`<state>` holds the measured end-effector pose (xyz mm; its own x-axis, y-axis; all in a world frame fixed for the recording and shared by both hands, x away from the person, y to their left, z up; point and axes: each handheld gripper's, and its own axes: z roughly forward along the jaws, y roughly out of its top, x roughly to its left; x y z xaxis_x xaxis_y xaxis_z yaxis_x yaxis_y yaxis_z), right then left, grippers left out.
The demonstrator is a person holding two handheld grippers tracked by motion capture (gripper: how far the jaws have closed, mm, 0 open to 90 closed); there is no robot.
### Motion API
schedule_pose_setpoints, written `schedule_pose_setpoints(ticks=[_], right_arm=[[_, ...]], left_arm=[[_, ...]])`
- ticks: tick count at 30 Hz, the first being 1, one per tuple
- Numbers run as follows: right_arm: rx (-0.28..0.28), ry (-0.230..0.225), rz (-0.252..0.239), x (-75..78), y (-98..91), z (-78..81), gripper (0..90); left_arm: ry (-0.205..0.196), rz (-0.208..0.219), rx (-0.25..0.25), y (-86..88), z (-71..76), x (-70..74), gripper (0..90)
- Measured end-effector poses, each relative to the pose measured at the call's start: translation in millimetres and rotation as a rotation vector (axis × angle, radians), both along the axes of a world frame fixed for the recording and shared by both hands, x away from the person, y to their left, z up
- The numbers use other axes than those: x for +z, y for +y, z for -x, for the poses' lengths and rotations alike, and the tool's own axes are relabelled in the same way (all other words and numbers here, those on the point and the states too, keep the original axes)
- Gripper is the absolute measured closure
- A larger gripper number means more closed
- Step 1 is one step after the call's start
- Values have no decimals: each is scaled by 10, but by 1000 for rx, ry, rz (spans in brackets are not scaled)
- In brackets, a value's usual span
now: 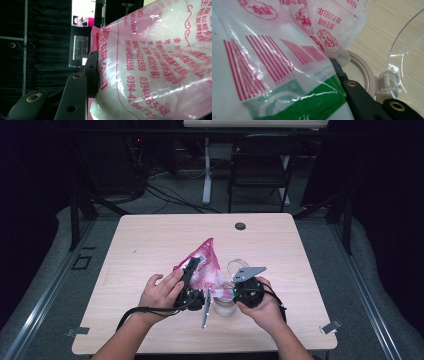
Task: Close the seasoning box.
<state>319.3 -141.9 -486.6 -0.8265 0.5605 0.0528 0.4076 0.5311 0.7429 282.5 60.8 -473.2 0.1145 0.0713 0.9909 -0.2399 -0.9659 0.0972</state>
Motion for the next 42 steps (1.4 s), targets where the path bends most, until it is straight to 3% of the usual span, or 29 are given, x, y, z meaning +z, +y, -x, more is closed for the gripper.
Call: schedule_pose_setpoints(ticks=[22,42], right_arm=[[-3,6,-3,-10,-16,-11,900],[-16,10,1,-32,-63,9,900]], left_arm=[[0,-19,-13,-37,0,24,648],[10,-88,-37,-101,-29,60,649]])
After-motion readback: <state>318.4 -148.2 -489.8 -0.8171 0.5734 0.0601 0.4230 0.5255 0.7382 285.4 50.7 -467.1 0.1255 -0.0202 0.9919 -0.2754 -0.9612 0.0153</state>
